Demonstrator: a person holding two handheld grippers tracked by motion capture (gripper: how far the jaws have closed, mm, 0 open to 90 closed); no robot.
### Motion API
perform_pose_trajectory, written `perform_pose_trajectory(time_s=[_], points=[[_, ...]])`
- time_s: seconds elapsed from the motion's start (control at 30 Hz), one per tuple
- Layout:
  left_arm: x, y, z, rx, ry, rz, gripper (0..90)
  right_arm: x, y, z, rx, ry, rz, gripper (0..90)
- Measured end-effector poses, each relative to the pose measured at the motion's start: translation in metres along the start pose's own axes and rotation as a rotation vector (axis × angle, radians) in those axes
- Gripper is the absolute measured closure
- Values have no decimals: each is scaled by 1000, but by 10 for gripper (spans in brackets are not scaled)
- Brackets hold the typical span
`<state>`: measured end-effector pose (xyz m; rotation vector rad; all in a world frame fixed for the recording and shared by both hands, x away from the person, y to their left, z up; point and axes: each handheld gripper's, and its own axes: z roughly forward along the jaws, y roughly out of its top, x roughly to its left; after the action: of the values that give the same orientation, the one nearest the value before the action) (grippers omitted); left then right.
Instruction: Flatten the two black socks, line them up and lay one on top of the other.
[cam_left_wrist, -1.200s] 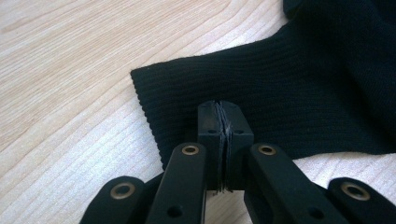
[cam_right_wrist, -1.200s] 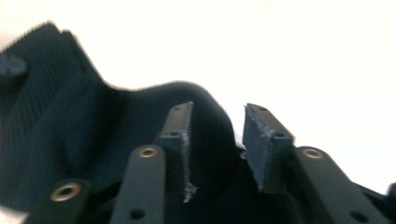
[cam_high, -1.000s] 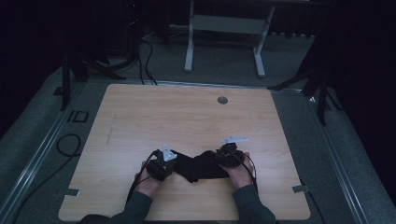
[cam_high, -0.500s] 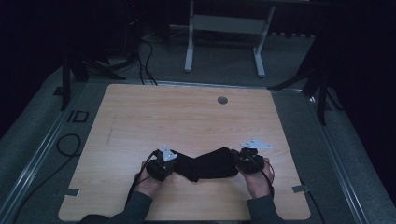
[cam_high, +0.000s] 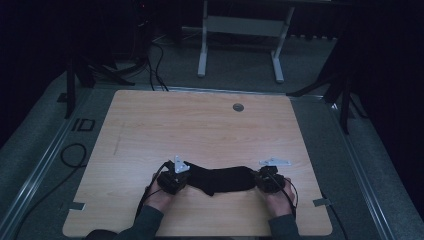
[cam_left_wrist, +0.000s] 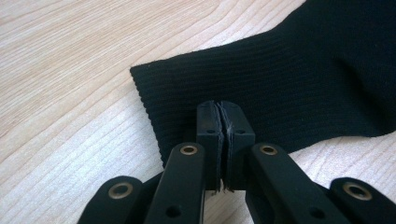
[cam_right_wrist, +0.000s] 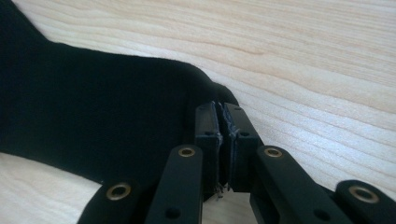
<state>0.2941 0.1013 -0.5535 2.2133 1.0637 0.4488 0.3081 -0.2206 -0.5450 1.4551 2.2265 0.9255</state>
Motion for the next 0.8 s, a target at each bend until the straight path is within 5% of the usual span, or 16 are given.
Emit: perform_pose_trajectory(time_s=[0.4, 0.8], points=[[1, 1, 1, -7, -13, -7, 851, 0, 2, 13, -1, -13, -14, 815], [14, 3, 2, -13, 41, -39, 813, 9, 4, 17, -5, 33, -12, 796]])
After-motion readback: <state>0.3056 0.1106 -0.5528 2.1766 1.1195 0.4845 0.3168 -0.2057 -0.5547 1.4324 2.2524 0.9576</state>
